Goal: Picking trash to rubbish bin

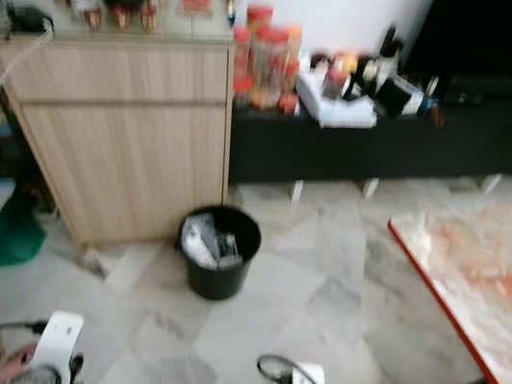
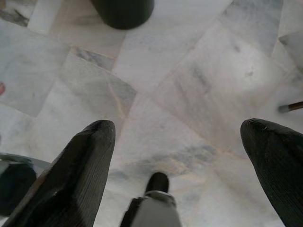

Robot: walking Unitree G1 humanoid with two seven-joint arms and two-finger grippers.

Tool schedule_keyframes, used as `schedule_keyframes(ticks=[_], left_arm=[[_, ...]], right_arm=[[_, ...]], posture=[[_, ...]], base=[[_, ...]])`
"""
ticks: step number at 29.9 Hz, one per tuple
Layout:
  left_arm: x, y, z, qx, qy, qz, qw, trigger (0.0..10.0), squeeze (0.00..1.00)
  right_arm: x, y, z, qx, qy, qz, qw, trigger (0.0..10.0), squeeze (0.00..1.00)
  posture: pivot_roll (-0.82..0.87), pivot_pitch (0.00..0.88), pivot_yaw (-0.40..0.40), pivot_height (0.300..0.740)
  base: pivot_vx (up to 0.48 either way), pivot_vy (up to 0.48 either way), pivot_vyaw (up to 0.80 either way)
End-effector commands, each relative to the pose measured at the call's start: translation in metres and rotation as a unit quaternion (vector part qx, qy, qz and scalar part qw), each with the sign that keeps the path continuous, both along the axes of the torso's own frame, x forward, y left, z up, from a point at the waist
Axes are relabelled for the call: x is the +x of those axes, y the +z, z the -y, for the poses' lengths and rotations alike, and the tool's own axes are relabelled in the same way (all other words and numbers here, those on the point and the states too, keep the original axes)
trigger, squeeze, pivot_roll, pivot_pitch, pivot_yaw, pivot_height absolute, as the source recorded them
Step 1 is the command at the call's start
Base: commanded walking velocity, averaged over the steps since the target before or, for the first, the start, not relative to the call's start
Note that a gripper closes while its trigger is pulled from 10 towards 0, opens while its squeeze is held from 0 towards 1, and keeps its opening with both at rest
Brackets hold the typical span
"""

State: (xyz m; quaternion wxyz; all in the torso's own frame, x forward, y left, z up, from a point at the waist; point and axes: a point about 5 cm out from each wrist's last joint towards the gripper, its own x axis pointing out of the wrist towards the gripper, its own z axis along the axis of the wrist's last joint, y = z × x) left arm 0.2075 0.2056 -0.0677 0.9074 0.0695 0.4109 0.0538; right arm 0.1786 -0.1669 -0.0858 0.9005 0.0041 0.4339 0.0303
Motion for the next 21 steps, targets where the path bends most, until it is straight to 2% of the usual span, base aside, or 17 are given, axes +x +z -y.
schedule_keyframes(ticks=[1, 12, 21], left_arm=[[0.0018, 0.0009, -0.0008, 0.005, -0.004, -0.003, 1.0, 10.0, 0.0], [-0.0035, -0.002, -0.0016, 0.008, -0.008, -0.012, 1.0, 10.0, 0.0], [-0.0023, -0.0011, -0.0034, 0.018, -0.01, -0.013, 1.0, 10.0, 0.0]], right_arm=[[0.0002, 0.0004, 0.0037, -0.002, -0.01, 0.002, 1.0, 10.0, 0.0], [-0.0037, -0.0018, 0.0034, -0.007, -0.009, -0.008, 1.0, 10.0, 0.0], [-0.0034, -0.0016, 0.0037, -0.013, -0.011, -0.007, 1.0, 10.0, 0.0]], posture=[[-0.09, 0.0, -0.001, 0.74], [-0.1, 0.0, 0.009, 0.74], [-0.1, 0.0, 0.018, 0.74]], base=[[0.0, 0.0, 0.0], [0.0, 0.0, -0.78], [0.0, 0.0, -0.78]])
